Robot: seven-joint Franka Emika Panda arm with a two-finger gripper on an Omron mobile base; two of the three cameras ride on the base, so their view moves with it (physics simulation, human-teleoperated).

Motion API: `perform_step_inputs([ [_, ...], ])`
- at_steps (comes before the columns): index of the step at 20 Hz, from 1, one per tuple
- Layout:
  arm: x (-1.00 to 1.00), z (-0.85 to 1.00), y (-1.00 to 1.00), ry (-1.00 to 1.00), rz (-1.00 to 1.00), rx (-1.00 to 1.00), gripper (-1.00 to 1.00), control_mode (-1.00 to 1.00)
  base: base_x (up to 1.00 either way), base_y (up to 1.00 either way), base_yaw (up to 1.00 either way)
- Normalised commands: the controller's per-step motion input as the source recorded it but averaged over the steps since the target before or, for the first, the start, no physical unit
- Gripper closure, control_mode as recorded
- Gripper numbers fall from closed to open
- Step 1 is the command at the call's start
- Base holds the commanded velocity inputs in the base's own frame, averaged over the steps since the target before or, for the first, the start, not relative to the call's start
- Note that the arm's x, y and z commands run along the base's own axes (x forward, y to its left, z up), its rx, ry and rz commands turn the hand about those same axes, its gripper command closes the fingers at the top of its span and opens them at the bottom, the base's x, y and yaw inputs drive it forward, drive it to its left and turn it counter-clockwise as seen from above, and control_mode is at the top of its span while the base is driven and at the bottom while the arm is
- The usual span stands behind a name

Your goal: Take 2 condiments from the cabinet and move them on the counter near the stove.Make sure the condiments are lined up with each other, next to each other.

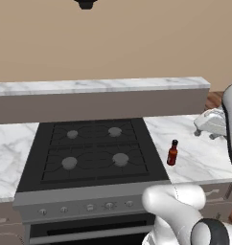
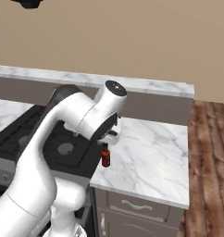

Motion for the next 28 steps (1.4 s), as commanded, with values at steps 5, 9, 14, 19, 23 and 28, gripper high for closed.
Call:
perform_step_inputs([
  [5, -0.59, 0.01, 0.51, -0.29, -0.28, -0.13, -1.00, -1.00, 0.00, 0.00, 0.00],
  [9, -0.61, 0.10, 0.61, -0.35, -0.26, -0.15, -1.00, -1.00, 0.00, 0.00, 0.00],
  [14, -0.24, 0.39, 0.44, -0.12, -0.19, -0.15, -1.00, -1.00, 0.00, 0.00, 0.00],
  [19, -0.03, 0.24, 0.16, -0.04, -0.05, -0.14, -1.00, -1.00, 0.00, 0.00, 0.00],
  [23, -0.04, 0.09, 0.11, -0.02, 0.00, -0.16, -1.00, -1.00, 0.00, 0.00, 0.00],
  [28, -0.28, 0.02, 0.10, -0.13, 0.00, -0.12, -1.00, -1.00, 0.00, 0.00, 0.00],
])
